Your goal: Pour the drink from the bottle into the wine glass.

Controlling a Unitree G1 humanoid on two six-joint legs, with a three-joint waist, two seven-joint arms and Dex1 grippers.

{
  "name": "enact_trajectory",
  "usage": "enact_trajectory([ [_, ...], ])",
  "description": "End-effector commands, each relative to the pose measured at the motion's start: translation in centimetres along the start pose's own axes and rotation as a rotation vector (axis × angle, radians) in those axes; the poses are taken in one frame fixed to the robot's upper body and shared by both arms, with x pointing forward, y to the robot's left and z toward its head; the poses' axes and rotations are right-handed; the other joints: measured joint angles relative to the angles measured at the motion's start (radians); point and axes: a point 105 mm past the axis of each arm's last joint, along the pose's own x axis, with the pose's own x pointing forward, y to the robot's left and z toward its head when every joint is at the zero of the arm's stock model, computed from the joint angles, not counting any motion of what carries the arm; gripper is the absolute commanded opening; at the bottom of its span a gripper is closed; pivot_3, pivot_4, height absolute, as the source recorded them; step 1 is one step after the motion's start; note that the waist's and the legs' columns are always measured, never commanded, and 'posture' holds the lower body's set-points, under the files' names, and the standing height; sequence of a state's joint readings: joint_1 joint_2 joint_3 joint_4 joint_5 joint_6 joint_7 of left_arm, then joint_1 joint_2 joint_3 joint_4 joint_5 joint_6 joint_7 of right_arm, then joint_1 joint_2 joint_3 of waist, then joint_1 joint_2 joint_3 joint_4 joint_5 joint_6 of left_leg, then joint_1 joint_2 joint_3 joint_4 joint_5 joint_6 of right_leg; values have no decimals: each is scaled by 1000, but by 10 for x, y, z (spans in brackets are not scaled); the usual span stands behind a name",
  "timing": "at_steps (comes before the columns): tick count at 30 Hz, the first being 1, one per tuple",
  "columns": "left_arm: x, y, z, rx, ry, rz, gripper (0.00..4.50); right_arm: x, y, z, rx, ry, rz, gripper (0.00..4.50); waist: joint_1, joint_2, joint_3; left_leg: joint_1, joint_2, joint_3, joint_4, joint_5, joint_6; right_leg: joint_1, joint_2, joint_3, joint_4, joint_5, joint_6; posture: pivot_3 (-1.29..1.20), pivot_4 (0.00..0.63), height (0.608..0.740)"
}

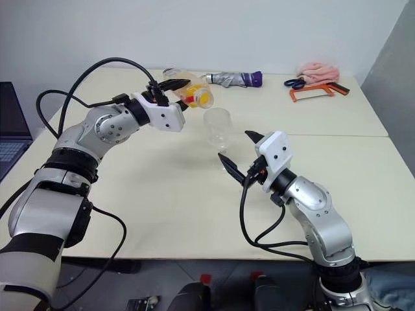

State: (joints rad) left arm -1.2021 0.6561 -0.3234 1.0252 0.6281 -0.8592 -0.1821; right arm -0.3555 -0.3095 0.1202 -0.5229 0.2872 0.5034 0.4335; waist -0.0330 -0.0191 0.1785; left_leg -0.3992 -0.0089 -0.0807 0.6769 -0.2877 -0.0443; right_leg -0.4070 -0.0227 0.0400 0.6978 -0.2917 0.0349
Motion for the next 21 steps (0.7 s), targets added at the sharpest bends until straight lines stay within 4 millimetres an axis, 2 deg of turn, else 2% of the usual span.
enact_trajectory([
  [1,1,30,4,66,-22,83,1659,-1,1,9,-23,-37,3,4500,0,0,0,0,0,0,0,0,0,0,0,0,0,0,0,0,150,740],
  [21,7,37,5,121,-14,110,1659,0,7,5,-13,-31,-8,4500,0,0,0,0,0,1,0,0,0,0,0,0,0,0,0,0,150,740],
])
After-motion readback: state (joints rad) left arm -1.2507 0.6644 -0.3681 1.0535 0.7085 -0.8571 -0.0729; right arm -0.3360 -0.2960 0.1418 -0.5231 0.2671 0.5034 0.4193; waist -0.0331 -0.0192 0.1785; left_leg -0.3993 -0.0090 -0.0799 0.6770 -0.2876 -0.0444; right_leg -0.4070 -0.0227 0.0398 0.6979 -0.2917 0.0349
